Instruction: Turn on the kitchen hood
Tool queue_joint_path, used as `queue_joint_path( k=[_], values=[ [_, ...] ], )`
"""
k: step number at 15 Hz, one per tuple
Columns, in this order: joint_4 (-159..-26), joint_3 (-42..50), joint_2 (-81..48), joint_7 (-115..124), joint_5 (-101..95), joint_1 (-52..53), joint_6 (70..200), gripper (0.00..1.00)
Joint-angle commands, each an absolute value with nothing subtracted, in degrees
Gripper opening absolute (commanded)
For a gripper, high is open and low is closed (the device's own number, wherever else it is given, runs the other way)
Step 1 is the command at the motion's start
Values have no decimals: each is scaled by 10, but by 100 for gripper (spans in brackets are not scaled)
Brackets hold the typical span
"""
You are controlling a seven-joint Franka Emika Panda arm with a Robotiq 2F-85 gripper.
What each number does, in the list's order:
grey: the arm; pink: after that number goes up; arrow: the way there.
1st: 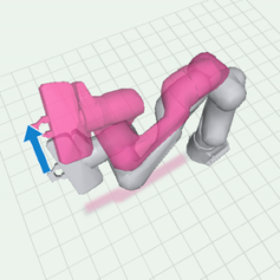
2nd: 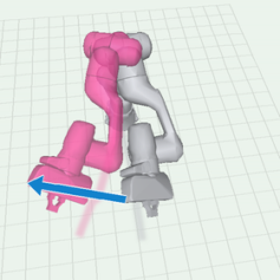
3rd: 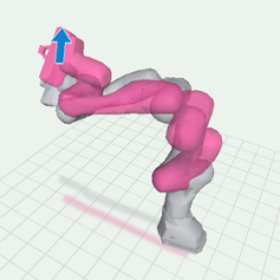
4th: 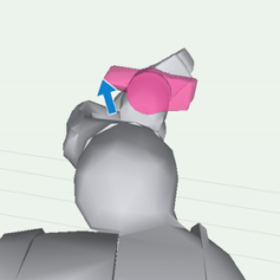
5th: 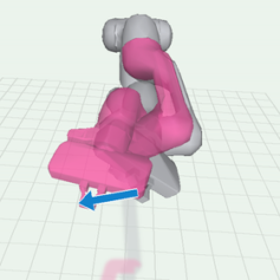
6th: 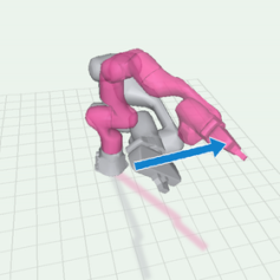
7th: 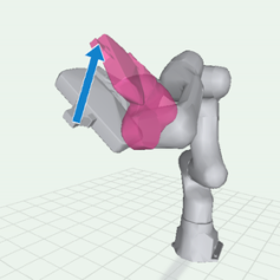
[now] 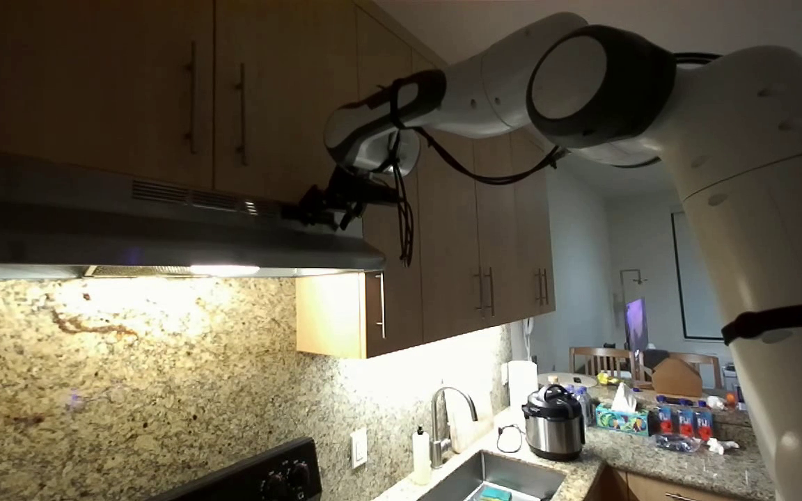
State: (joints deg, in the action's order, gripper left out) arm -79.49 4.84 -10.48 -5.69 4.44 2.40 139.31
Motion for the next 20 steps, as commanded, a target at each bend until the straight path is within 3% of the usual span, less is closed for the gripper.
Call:
queue_joint_path(
  k=[1, 20],
  values=[
    [-790, 41, -100, -77, 83, 17, 1388, 100],
    [-863, 36, 30, -212, 238, 23, 1396, 100]
  ],
)
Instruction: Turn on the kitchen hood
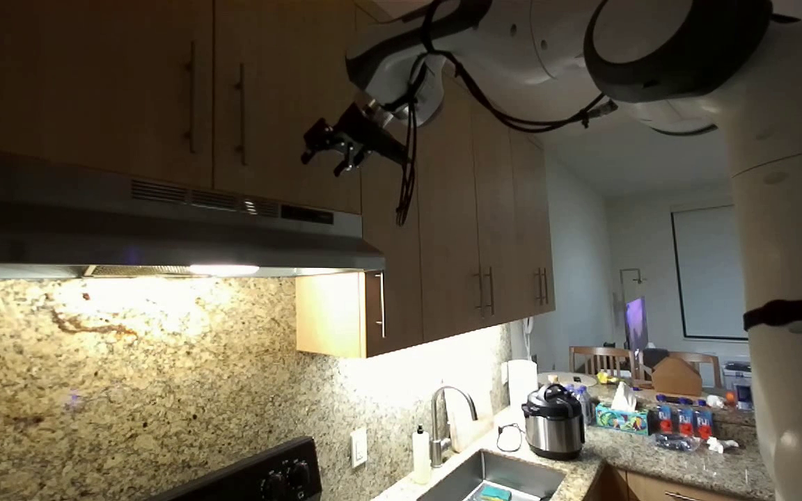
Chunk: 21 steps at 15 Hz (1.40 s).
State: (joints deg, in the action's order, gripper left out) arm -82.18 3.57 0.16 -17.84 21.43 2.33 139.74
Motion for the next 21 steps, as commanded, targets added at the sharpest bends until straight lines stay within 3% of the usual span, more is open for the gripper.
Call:
queue_joint_path(
  k=[1, 14, 21],
  values=[
    [-870, 36, 35, -213, 241, 23, 1392, 100],
    [-1017, 11, 157, -117, 85, 20, 1259, 100],
    [-1042, -37, 172, -63, 63, 44, 1110, 100]
  ],
)
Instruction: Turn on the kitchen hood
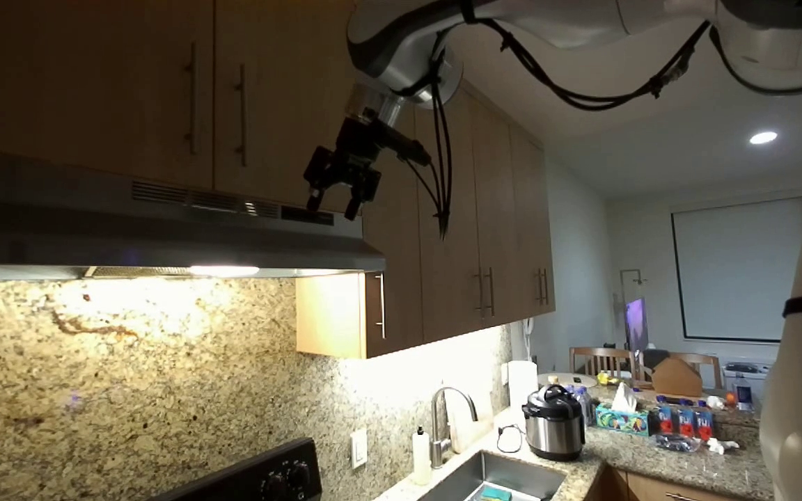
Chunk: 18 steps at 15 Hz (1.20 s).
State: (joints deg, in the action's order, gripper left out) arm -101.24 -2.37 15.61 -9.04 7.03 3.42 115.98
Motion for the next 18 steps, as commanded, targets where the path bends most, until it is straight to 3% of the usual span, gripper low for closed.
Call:
queue_joint_path(
  k=[1, 8, 18],
  values=[
    [-1048, -42, 172, -54, 61, 47, 1088, 100],
    [-1101, -50, 192, 29, 73, 44, 972, 100],
    [-1223, -41, 243, 93, 63, 23, 976, 100]
  ],
)
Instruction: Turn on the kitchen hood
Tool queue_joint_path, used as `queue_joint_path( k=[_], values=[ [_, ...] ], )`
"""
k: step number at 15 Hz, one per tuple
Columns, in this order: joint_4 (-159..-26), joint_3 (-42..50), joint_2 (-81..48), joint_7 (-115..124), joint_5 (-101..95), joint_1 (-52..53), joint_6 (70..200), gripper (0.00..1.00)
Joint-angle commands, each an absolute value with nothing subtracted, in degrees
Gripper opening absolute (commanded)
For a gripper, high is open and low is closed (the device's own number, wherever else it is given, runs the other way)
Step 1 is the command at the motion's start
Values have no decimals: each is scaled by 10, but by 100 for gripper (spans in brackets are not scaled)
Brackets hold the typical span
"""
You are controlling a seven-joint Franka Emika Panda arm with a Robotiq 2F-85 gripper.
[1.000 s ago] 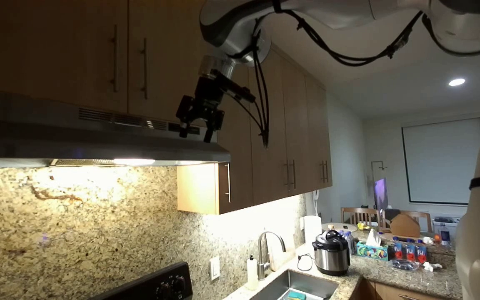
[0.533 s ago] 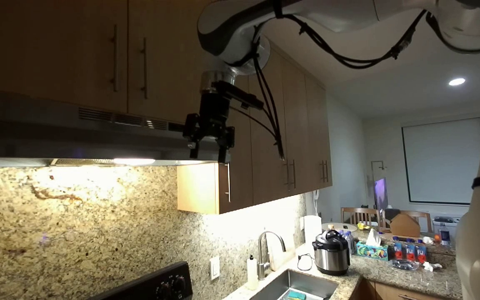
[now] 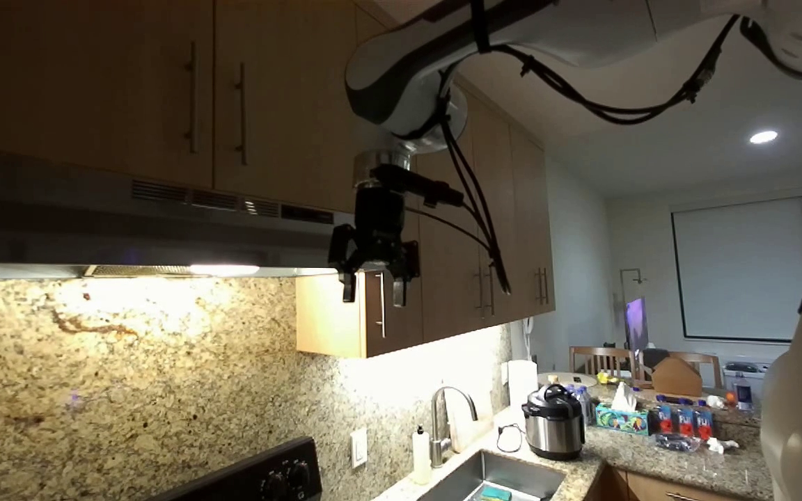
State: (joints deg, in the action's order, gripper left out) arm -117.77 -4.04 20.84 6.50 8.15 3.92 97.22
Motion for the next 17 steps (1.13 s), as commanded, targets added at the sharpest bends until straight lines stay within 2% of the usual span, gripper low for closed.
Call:
queue_joint_path(
  k=[1, 9, 10, 17],
  values=[
    [-1232, -38, 246, 95, 60, 19, 975, 100],
    [-1261, 16, 287, -60, 11, 13, 947, 100],
    [-1246, -5, 262, 3, 22, 11, 965, 100],
    [-1250, 16, 275, -47, 22, 12, 953, 100]
  ],
)
